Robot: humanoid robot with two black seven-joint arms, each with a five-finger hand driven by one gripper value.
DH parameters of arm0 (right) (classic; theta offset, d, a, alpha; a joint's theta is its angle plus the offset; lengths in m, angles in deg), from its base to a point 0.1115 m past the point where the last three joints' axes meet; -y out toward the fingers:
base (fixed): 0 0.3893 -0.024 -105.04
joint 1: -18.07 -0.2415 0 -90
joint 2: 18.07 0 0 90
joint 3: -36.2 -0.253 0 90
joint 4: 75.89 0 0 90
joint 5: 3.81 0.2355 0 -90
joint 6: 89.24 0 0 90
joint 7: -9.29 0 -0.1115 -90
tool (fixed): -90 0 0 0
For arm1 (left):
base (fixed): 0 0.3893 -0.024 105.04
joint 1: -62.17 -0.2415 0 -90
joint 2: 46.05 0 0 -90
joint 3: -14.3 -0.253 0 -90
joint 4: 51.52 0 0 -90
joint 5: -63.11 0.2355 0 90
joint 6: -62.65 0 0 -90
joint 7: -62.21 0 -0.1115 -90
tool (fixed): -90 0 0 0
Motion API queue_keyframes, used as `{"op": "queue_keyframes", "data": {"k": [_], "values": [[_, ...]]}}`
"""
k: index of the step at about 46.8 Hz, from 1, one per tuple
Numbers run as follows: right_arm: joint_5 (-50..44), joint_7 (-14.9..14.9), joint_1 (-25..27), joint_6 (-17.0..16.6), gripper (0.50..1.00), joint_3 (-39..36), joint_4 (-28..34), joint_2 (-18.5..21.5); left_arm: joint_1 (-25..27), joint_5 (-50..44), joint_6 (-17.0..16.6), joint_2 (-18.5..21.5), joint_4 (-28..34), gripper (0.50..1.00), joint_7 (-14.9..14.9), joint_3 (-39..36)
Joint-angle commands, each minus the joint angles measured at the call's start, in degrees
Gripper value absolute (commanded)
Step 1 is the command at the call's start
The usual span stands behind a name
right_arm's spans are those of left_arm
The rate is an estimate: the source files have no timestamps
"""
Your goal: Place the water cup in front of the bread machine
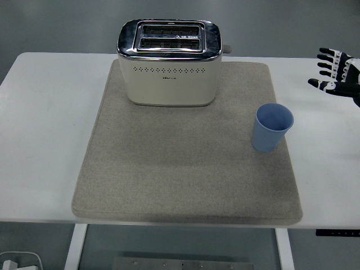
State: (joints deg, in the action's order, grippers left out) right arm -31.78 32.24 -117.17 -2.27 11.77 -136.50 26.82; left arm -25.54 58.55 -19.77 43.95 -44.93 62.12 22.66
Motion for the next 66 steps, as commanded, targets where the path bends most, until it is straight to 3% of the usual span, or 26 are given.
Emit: {"op": "queue_keyframes", "data": {"k": [1,10,21,28,37,66], "values": [[0.0,1.9,1.0,-3.0,0.913,0.0,-1.5,-3.5,0.0,0.0,0.0,0.0,0.0,1.000,0.0,0.0],[-0.4,6.1,4.4,-11.4,0.913,0.1,-5.7,-11.1,0.0,0.0,0.0,0.0,0.0,1.000,0.0,0.0],[-7.7,8.0,8.4,-11.9,0.913,-0.1,-8.8,-12.9,0.0,0.0,0.0,0.0,0.0,1.000,0.0,0.0],[-10.8,8.2,10.0,-8.3,0.913,-0.1,-9.0,-10.5,0.0,0.0,0.1,0.0,0.0,1.000,0.0,0.0],[-16.9,8.2,12.0,-0.5,0.913,0.0,-8.8,-4.7,0.0,0.0,0.0,0.0,0.0,1.000,0.0,0.0],[-16.9,8.2,14.2,4.9,0.913,-0.4,-7.9,5.1,0.0,0.0,0.0,0.0,0.0,1.000,0.0,0.0]]}}
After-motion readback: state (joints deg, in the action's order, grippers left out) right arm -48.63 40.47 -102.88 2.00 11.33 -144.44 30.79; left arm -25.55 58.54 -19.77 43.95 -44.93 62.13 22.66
